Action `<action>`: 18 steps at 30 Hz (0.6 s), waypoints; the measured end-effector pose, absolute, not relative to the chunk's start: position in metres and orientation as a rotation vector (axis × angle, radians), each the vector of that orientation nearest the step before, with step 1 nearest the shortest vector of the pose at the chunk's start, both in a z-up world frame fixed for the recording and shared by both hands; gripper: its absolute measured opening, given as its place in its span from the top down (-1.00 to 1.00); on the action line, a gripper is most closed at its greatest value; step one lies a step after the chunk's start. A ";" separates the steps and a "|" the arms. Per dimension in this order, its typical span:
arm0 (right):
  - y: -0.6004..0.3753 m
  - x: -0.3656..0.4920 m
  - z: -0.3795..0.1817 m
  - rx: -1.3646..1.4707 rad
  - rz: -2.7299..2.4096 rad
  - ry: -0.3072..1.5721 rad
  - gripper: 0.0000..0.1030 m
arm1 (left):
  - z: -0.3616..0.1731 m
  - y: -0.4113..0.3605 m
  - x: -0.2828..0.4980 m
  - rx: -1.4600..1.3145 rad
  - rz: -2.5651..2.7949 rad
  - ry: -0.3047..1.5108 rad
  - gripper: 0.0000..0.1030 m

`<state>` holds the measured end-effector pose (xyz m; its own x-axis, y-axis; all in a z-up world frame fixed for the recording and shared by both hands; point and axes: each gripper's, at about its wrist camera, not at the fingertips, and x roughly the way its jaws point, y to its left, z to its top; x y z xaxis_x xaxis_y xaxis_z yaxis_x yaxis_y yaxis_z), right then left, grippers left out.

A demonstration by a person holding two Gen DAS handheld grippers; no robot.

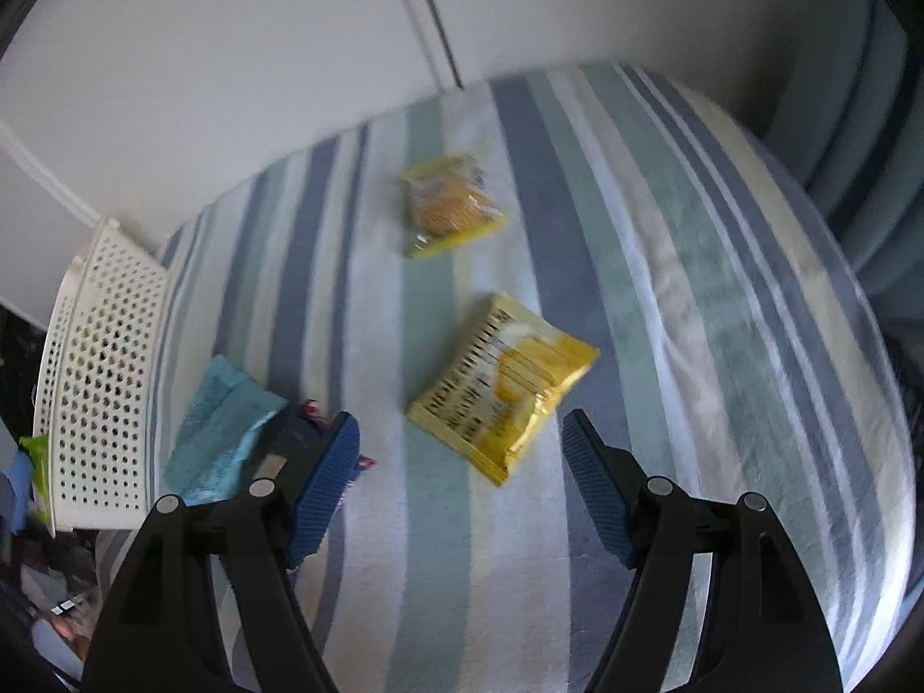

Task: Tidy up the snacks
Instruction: 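Move both tools back over the remaining snacks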

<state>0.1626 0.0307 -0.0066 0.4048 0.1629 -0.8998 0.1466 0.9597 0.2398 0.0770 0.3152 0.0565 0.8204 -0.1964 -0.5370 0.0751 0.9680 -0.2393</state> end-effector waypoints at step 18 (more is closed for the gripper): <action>0.056 0.210 -0.032 0.094 -0.050 1.180 0.08 | 0.038 0.313 0.091 -0.198 -0.144 0.670 -0.95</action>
